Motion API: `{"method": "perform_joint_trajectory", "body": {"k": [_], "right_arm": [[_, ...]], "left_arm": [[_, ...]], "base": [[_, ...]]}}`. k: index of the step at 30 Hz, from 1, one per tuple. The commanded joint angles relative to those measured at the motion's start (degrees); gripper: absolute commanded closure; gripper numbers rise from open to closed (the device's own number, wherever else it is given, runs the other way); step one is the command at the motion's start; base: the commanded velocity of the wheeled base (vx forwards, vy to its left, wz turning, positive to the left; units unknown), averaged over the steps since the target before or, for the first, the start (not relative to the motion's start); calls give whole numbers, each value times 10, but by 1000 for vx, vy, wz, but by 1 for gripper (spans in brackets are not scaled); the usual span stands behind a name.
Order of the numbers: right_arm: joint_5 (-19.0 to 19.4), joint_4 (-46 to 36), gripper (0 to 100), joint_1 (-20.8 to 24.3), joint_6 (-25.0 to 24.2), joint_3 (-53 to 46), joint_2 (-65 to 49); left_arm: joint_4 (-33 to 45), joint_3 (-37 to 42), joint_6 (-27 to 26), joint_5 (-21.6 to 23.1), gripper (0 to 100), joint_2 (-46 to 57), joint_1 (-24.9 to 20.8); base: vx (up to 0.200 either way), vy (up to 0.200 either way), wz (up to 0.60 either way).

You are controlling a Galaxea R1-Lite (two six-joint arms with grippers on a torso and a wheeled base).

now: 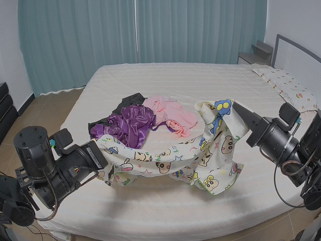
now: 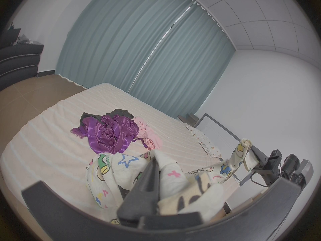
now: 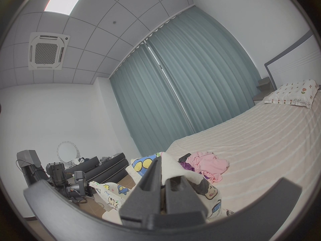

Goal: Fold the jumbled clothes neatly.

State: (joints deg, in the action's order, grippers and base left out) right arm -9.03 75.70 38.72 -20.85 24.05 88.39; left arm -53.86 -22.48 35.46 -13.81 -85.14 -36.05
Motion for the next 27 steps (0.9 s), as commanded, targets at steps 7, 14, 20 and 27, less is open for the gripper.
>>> {"method": "perform_joint_trajectory", "body": {"k": [7, 14, 20, 27], "right_arm": [[1, 0, 100, 0, 0, -3, -9], [1, 0, 100, -1, -1, -4, -9], [1, 1, 100, -2, -1, -5, -10], [1, 3, 100, -7, -1, -6, -11]], "left_arm": [[0, 2, 0, 2, 100, 9, -8], [0, 2, -2, 3, 100, 8, -9], [1, -2, -4, 2, 100, 9, -13], [3, -5, -49, 10, 100, 6, -9]], "base": [[0, -200, 0], [0, -200, 0], [0, -200, 0], [0, -200, 0]]}}
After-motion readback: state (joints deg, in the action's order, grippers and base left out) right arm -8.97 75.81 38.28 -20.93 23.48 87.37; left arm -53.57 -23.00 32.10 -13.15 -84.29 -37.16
